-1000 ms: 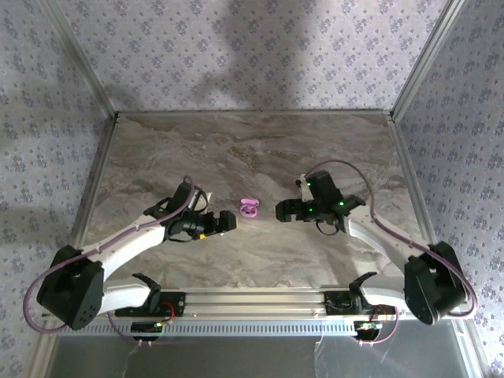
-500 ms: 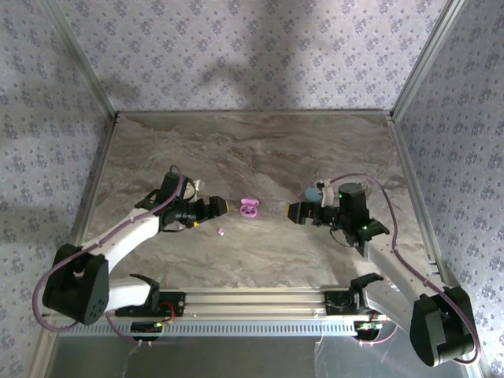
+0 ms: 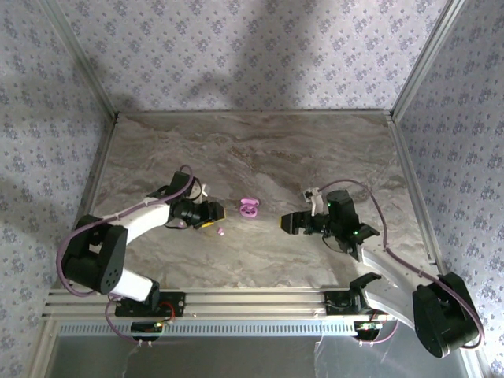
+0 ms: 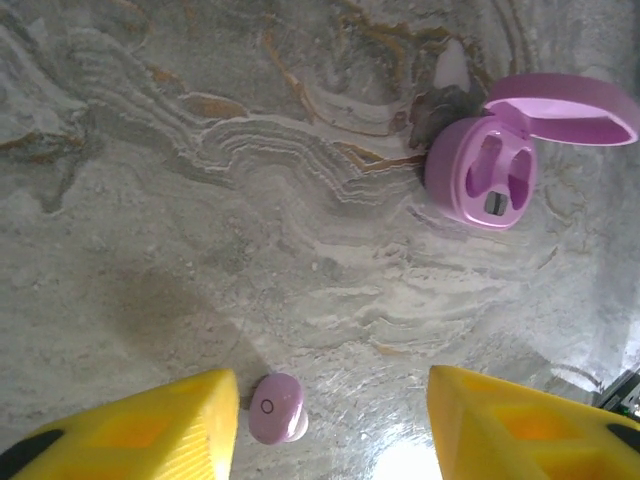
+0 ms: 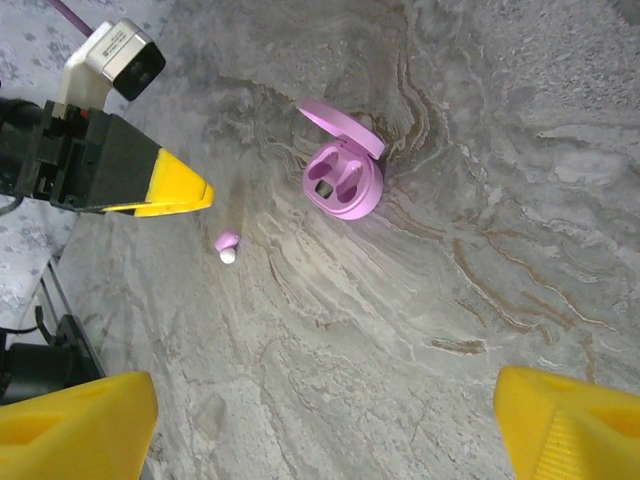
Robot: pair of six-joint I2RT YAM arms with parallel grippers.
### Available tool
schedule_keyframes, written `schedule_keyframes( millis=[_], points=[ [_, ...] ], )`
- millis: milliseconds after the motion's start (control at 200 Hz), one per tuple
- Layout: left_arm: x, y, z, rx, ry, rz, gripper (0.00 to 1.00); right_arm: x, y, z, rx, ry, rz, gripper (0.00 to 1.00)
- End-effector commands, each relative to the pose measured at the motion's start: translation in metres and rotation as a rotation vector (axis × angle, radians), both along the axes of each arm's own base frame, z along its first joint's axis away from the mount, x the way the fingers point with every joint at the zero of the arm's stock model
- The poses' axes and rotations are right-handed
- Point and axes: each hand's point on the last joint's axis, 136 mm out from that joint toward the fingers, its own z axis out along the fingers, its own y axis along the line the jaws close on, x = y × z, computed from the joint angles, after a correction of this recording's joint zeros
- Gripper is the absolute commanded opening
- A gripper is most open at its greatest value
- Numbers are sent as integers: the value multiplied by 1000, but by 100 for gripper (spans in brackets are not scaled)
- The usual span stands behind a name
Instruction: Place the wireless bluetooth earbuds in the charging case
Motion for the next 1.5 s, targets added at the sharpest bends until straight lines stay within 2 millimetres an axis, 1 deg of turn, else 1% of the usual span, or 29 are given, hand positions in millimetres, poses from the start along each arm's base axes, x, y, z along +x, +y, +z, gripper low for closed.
schedule_keyframes(
  millis=[0,260,350,480,820,939,1019,1129,1284,1494],
  points=[
    [-3,-2,-1,10,10,-27,49,8,1,7,-28,-48,-2,87],
    [-15,-6,-15,37,59,-67,37,10,6,3,-38,-30,11,82],
    [-19,-6,-22,59,81,-82,35,9,7,2,-41,-26,16,81],
    [-23,-7,-26,73,91,-90,35,9,8,2,-46,-26,18,81],
    [-27,-16,-25,73,86,-110,35,9,9,3,-49,-30,21,80],
    [-29,-22,-20,37,87,-115,37,10,9,2,-51,-29,19,79],
    [-30,-19,-18,50,84,-113,39,9,9,2,-52,-29,21,79],
    [-30,-9,-16,103,74,-104,40,9,9,3,-52,-31,20,79],
    [-22,0,-11,158,45,-94,40,9,9,2,-56,-29,18,79],
    [-14,-6,-14,156,47,-116,36,10,8,1,-64,-27,13,79]
  ],
)
